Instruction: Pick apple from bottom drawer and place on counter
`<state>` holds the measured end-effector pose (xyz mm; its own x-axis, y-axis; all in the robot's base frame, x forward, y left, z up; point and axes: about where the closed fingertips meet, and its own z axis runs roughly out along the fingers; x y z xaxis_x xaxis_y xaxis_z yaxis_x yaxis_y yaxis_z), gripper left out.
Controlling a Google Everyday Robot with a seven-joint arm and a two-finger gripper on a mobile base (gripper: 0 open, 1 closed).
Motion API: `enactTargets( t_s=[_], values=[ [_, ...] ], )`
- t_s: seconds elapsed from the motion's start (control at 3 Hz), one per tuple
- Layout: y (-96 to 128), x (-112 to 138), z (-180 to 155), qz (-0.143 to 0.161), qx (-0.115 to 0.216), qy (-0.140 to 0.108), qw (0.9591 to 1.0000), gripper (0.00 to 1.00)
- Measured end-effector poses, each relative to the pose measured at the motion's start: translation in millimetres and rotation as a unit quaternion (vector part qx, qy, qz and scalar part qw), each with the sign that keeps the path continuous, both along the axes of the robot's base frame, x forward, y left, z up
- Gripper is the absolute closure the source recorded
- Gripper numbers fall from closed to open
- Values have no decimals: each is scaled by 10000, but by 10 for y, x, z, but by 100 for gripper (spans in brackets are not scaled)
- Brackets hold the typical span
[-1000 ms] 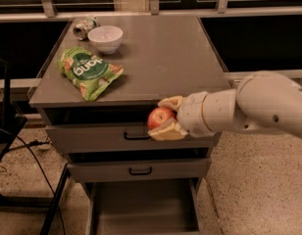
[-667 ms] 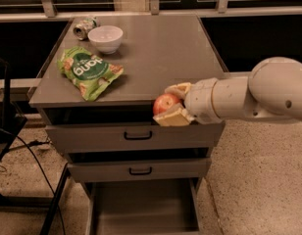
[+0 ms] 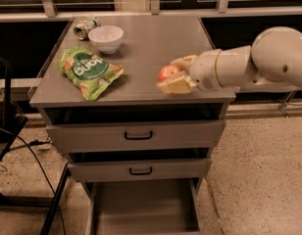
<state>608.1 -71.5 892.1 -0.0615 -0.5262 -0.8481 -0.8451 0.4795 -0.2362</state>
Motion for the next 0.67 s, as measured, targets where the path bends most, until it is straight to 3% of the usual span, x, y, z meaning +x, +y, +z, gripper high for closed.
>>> enactTargets(
  t_s=[0.33,0.67],
  values=[
    [17,446,42,-229,351,194,9989,100],
    [50,658,4,-376,548,370,9971,100]
  ],
)
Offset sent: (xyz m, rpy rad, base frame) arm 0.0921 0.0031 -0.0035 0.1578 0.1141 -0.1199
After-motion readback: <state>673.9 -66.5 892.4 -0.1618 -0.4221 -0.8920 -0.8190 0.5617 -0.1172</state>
